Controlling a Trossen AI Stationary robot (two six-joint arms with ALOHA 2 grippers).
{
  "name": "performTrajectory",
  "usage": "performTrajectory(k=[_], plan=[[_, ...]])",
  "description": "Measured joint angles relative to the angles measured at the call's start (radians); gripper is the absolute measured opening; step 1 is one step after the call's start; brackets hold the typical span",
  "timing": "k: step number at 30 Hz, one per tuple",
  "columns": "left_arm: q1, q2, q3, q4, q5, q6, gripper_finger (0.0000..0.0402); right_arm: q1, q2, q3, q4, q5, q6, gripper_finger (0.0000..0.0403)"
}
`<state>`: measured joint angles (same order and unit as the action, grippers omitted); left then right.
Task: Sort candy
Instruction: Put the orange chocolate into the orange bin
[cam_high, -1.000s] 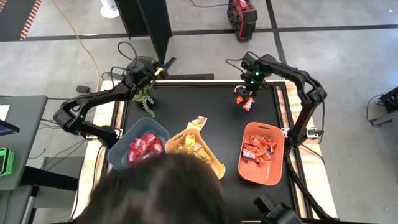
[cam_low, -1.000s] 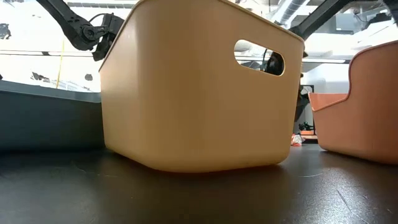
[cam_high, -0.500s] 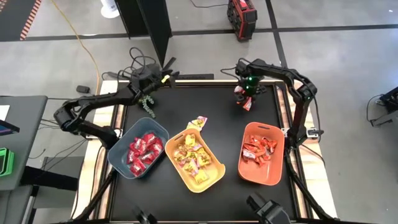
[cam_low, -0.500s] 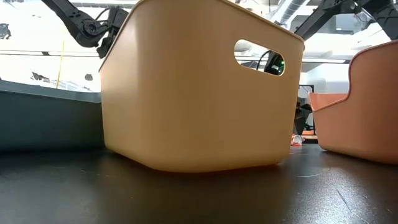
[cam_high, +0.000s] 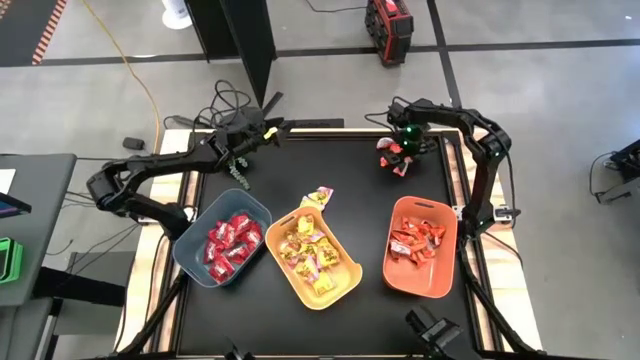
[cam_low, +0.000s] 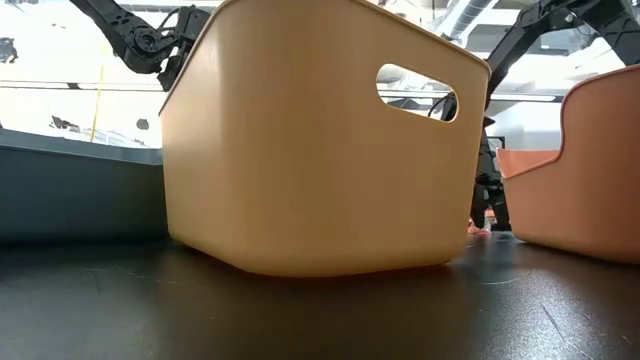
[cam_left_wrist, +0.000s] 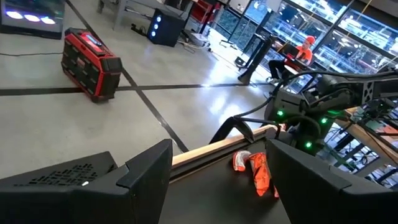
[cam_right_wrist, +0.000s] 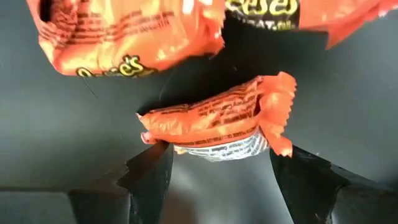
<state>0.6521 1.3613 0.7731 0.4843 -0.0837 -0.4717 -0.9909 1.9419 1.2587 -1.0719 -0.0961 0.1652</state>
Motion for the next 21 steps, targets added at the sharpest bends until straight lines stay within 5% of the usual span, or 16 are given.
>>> performTrajectory(k=[8,18,21], plan=[[0.001,0.0,0.0,0.0,-0.011,0.0,0.0254,0.034,-0.001,0.0,0.092,0.005,-0.013,0.0251],[-0.001,0.0,0.0,0.0,-0.01,-0.077,0.0254,0.093,-0.005,0.002,0.104,0.014,-0.043,0.0033],[-0.002,0.0,0.001,-0.001,0.051,-0.1,0.0254,0.116,-0.027,-0.002,0.1,0.01,-0.056,0.0013]])
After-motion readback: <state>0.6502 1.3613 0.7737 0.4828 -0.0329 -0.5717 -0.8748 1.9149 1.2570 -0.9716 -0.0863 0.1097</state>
